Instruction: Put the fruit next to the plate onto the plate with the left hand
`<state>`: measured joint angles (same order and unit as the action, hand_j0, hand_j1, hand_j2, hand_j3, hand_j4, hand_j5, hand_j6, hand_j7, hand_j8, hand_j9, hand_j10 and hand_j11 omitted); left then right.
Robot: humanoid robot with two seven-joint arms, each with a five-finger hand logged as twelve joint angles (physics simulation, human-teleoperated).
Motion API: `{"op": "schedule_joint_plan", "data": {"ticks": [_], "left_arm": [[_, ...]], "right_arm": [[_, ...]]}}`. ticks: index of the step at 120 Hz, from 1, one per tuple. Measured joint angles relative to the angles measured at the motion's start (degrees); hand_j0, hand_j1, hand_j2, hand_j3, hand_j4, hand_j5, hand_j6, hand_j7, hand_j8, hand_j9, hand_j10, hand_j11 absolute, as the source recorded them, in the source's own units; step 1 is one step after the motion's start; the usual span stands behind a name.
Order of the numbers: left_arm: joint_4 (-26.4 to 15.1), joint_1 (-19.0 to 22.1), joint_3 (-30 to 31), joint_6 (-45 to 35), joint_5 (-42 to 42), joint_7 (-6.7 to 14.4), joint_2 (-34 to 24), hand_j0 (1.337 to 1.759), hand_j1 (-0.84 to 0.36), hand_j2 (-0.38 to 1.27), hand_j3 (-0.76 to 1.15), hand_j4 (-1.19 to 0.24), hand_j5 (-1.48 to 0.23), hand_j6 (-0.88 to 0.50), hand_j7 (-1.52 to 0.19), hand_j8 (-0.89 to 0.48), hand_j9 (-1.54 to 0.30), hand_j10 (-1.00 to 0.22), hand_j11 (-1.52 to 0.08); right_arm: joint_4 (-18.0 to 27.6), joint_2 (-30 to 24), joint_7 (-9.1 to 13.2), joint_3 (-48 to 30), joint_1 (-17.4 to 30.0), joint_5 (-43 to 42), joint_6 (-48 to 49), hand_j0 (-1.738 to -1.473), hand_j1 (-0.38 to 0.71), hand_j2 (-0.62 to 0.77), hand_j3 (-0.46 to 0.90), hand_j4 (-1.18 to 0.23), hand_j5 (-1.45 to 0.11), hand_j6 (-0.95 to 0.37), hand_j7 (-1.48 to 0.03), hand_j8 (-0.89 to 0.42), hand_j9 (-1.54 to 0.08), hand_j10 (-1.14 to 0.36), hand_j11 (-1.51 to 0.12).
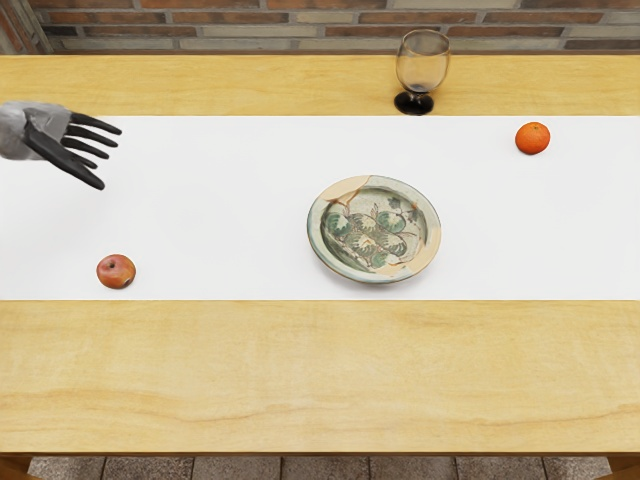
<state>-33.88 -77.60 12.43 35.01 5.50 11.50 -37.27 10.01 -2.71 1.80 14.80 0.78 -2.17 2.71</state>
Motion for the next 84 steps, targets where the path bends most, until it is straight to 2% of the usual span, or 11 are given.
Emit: {"op": "schedule_joint_plan", "data": {"ticks": [33, 38, 42, 48, 54, 60, 68, 84], "left_arm": [[-0.2, 0.2, -0.2, 0.0, 5.3, 0.4, 0.1, 1.658, 0.05, 0.05, 0.0, -0.25, -0.32, -0.25, -0.32, -0.25, -0.32, -0.25, -0.32], [-1.7, -0.2, -0.2, 0.0, 7.4, 0.4, -0.2, 1.658, 0.05, 0.05, 0.0, -0.25, -0.32, -0.25, -0.32, -0.25, -0.32, -0.25, -0.32], [-6.1, -0.2, -0.1, 0.0, 9.4, 0.4, -3.7, 1.658, 0.05, 0.05, 0.0, -0.25, -0.32, -0.25, -0.32, -0.25, -0.32, -0.25, -0.32], [-17.2, -0.1, 0.3, -3.5, 12.7, 0.4, -11.5, 1.658, 0.05, 0.05, 0.0, -0.25, -0.32, -0.25, -0.32, -0.25, -0.32, -0.25, -0.32], [-28.2, -1.9, 2.0, -11.4, 15.6, 0.4, -12.1, 1.658, 0.05, 0.05, 0.0, -0.25, -0.33, -0.25, -0.33, -0.25, -0.33, -0.25, -0.33], [-36.2, -3.4, 4.6, -20.4, 18.9, 0.5, -11.6, 1.658, 0.05, 0.05, 0.0, -0.25, -0.33, -0.25, -0.33, -0.25, -0.33, -0.25, -0.33], [-43.4, -5.0, 8.7, -31.8, 24.1, 0.5, -9.6, 1.658, 0.05, 0.05, 0.0, -0.25, -0.33, -0.25, -0.33, -0.25, -0.33, -0.25, -0.33], [-53.8, -8.8, 17.8, -50.0, 30.0, 0.5, -8.7, 1.658, 0.05, 0.05, 0.0, -0.25, -0.33, -0.25, -0.33, -0.25, -0.33, -0.25, -0.33]], "right_arm": [[0.0, 2.3, 0.1, -0.5, 0.2, 0.3, -0.2, -1.658, -0.31, -0.01, 0.0, -0.03, -0.04, -0.03, -0.04, -0.03, -0.04, -0.03, -0.04], [0.0, 2.5, 0.1, -0.5, 0.2, 0.4, -0.2, -1.658, -0.31, -0.01, 0.0, -0.03, -0.04, -0.03, -0.04, -0.03, -0.04, -0.03, -0.04], [0.0, 2.5, 0.1, -0.5, 0.2, 0.4, -0.2, -1.658, -0.31, -0.01, 0.0, -0.03, -0.04, -0.03, -0.04, -0.03, -0.04, -0.03, -0.04], [0.0, 2.6, 0.1, -0.5, 0.2, 0.4, -0.2, -1.658, -0.31, -0.01, 0.0, -0.03, -0.04, -0.03, -0.04, -0.03, -0.04, -0.03, -0.04], [0.0, 2.6, 0.1, -0.6, 0.2, 0.4, -0.2, -1.658, -0.31, -0.01, 0.0, -0.03, -0.04, -0.03, -0.04, -0.03, -0.04, -0.03, -0.04], [0.0, 2.7, 0.2, -0.6, 0.2, 0.4, -0.3, -1.658, -0.31, -0.01, 0.0, -0.03, -0.04, -0.03, -0.04, -0.03, -0.04, -0.03, -0.04], [0.0, 2.7, 0.2, -0.6, 0.2, 0.4, -0.3, -1.658, -0.31, -0.01, 0.0, -0.03, -0.04, -0.03, -0.04, -0.03, -0.04, -0.03, -0.04], [0.0, 2.7, 0.2, -0.6, 0.2, 0.4, -0.3, -1.658, -0.31, -0.01, 0.0, -0.03, -0.04, -0.03, -0.04, -0.03, -0.04, -0.03, -0.04]]}}
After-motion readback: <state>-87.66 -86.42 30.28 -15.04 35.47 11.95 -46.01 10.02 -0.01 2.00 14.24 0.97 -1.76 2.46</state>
